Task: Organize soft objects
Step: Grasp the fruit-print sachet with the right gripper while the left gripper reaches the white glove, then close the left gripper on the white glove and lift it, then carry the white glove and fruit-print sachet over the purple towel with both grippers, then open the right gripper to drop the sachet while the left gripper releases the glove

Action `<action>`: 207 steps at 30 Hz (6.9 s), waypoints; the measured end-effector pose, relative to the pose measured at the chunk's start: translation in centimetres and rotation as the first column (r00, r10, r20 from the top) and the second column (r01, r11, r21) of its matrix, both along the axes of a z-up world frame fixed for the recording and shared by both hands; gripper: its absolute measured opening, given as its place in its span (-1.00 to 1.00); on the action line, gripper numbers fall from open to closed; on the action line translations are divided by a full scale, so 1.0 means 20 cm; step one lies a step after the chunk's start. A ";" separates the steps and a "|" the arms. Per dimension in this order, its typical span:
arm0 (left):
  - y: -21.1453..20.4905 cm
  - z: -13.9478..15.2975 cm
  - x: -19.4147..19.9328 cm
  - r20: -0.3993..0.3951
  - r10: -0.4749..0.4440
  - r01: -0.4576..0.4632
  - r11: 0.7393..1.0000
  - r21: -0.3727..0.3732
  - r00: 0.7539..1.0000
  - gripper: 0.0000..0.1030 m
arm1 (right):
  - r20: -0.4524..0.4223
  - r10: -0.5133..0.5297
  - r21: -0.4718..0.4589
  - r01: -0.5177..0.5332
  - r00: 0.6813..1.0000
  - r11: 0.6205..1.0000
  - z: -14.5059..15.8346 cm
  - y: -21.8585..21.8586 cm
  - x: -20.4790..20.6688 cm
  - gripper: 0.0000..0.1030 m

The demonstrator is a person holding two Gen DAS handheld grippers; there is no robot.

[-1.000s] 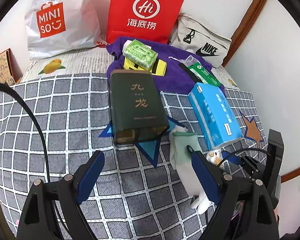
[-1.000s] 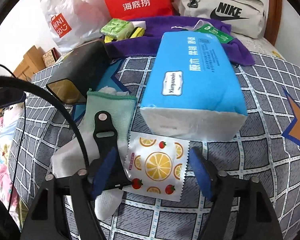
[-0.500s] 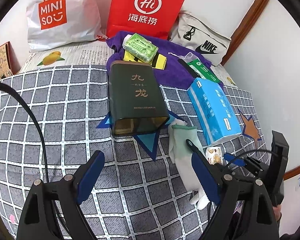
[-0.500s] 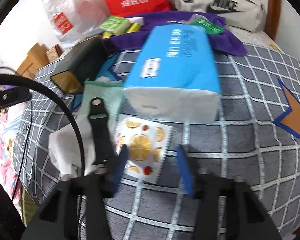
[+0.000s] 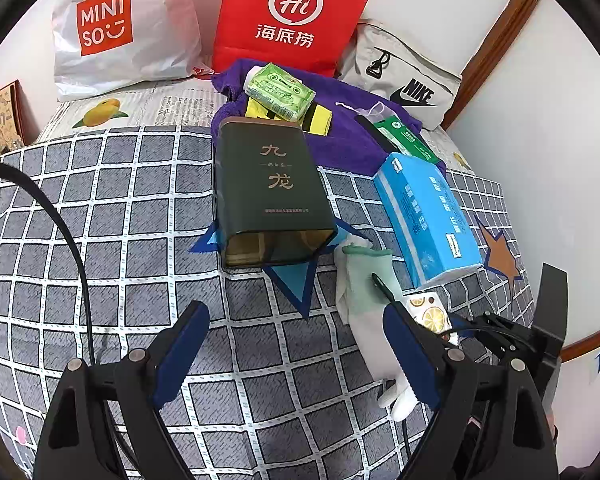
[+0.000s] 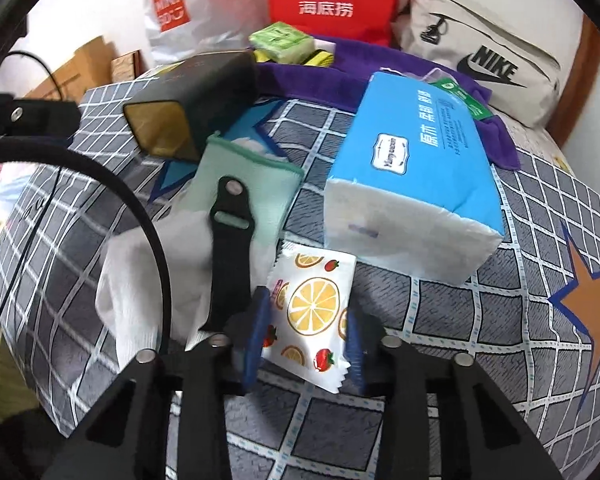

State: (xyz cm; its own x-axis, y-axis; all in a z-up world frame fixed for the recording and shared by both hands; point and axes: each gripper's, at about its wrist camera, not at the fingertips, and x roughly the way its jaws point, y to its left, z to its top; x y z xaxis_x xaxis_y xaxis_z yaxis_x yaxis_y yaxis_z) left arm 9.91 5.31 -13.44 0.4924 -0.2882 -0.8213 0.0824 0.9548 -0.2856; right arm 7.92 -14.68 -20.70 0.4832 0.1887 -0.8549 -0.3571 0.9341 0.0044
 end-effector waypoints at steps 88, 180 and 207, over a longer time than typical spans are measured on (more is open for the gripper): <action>0.00 0.47 0.30 0.220 -0.108 0.119 0.992 -0.038 0.969 -0.71 | 0.124 -0.066 0.223 0.037 0.990 0.974 0.63 -0.35 0.33 -0.90; -0.49 0.07 1.40 0.073 -0.201 0.191 0.973 0.128 0.977 -0.71 | 0.025 -0.134 0.082 0.131 0.991 0.988 0.32 -0.36 1.03 -0.02; -0.34 0.34 1.08 0.109 -0.144 0.123 0.976 0.177 0.984 0.25 | 0.067 -0.080 0.147 0.070 0.995 0.987 0.53 -0.28 0.53 -0.02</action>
State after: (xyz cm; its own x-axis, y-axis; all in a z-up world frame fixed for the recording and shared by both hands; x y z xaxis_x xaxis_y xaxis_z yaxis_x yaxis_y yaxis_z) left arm 31.42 -1.51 -6.65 0.5575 -0.2200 -0.8005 0.2364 0.9664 -0.1010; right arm 18.52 -20.33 -10.05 0.5601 0.2683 -0.7838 -0.2906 0.9496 0.1174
